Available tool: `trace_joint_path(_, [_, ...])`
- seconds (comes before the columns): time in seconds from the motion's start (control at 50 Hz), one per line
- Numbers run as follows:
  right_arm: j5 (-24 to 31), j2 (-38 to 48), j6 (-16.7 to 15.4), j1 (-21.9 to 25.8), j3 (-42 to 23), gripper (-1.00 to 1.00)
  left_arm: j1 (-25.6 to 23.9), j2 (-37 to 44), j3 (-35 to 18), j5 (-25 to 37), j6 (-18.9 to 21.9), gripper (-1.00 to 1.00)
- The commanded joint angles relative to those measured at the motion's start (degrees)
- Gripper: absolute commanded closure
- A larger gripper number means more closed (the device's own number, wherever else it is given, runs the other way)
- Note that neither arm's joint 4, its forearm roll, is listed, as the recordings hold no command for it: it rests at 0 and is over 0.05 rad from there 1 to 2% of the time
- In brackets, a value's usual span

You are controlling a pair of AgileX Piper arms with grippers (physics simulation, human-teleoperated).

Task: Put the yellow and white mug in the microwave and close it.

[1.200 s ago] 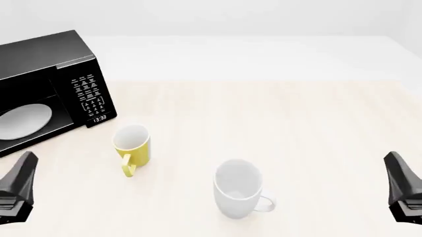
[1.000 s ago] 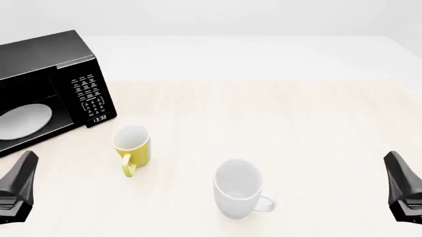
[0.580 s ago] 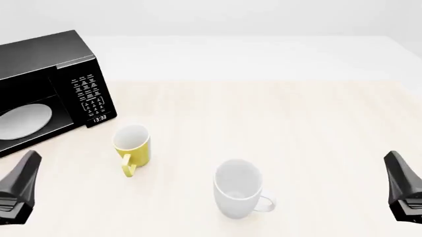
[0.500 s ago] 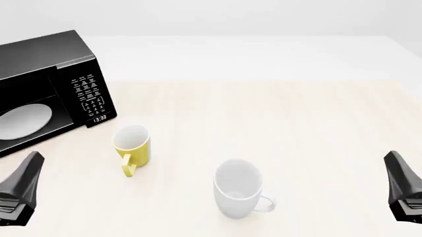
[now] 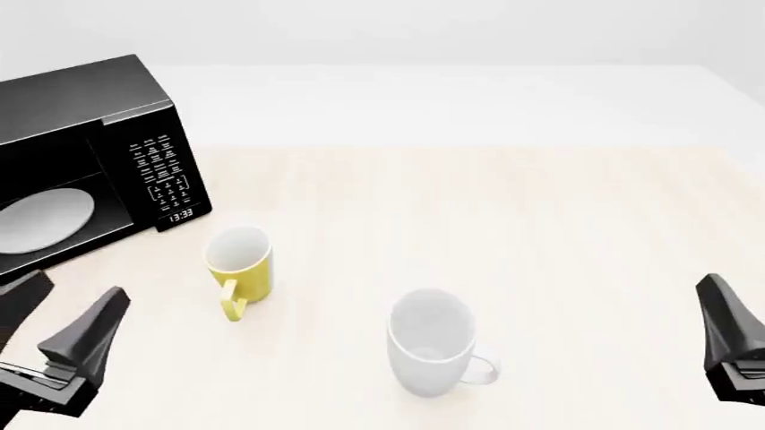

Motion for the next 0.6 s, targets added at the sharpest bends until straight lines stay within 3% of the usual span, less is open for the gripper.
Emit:
trace_joint_path(0.02, [0.0,-0.1,0.0,0.1,0.1,-1.00,-2.6,10.8,0.2,-7.5,-2.4,-1.00])
trace_joint_path(0.34, [0.0,-0.1,0.0,0.1,0.1,-1.00,-2.1,31.8,-0.1,-23.6,-8.0,-1.00])
trace_joint_path(0.42, [0.0,-0.1,0.0,0.1,0.1,-1.00,-1.8,40.2,0.2,-29.4,-11.2,-1.00])
trace_joint_path(0.6, [0.0,-0.1,0.0,0.1,0.1,-1.00,-1.5,45.8,0.5,-33.9,-11.5,-1.00])
